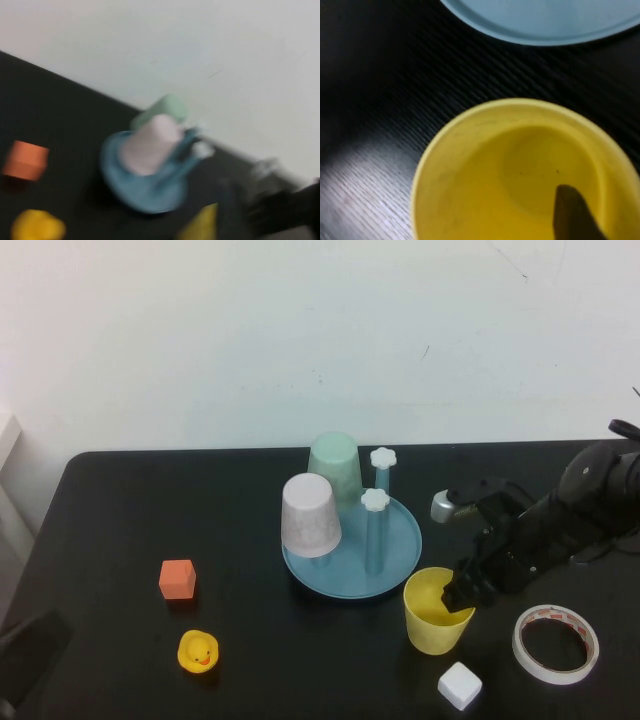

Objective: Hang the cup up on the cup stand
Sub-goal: Pick up the cup from the table, then adjust the cup with two arms

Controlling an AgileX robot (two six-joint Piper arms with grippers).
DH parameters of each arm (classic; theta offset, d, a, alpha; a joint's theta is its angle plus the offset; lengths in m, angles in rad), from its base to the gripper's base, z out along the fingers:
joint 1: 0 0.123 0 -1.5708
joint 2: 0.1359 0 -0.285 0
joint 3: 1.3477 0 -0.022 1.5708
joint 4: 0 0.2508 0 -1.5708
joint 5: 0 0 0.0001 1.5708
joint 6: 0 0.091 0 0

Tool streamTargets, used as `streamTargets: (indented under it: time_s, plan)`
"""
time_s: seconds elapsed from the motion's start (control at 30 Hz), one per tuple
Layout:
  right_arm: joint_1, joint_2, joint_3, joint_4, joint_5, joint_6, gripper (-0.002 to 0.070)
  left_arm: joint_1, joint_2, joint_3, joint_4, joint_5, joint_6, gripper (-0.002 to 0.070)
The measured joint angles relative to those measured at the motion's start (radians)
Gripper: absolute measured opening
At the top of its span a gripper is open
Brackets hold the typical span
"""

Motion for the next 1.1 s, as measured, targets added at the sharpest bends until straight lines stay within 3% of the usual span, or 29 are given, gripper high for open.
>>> streamTargets:
  time_s: [0.1, 0.17, 0.23, 0.33, 0.5, 0.63, 0.8, 0.87, 1.1]
  plan:
    - [0.001, 0.000, -0.002, 0.009, 0.000, 0.001, 0.0093, 0.000, 0.002, 0.000, -0.221, -0.013, 0.000, 0.0544]
    - [0.001, -0.010, -0.002, 0.009, 0.012, 0.012, 0.0048, 0.000, 0.004, 0.000, -0.412, -0.023, 0.000, 0.0624]
    - [0.001, -0.029, -0.002, 0.009, 0.034, 0.015, 0.0031, 0.000, 0.004, 0.000, -0.579, -0.039, 0.000, 0.0662]
    - [0.002, -0.098, -0.002, 0.009, 0.084, 0.015, 0.0028, 0.000, 0.004, 0.000, -0.707, -0.064, -0.006, 0.0684]
    - [0.028, -0.281, -0.002, 0.046, 0.153, -0.011, 0.0028, 0.000, 0.004, 0.000, -0.752, -0.078, -0.091, 0.0692]
    - [0.102, -0.428, -0.002, 0.282, 0.158, -0.140, 0.0028, 0.000, 0.004, 0.000, -0.754, -0.074, -0.176, 0.0692]
    - [0.226, -0.511, -0.002, 0.751, 0.158, -0.400, 0.0027, 0.000, 0.004, 0.000, -0.756, -0.078, -0.216, 0.0692]
    - [0.278, -0.510, -0.002, 0.859, 0.155, -0.480, 0.0027, 0.000, 0.004, 0.000, -0.756, -0.080, -0.218, 0.0692]
    - [0.454, -0.457, -0.005, 0.962, 0.046, -0.582, 0.0027, 0.000, 0.004, 0.000, -0.758, -0.080, -0.220, 0.0692]
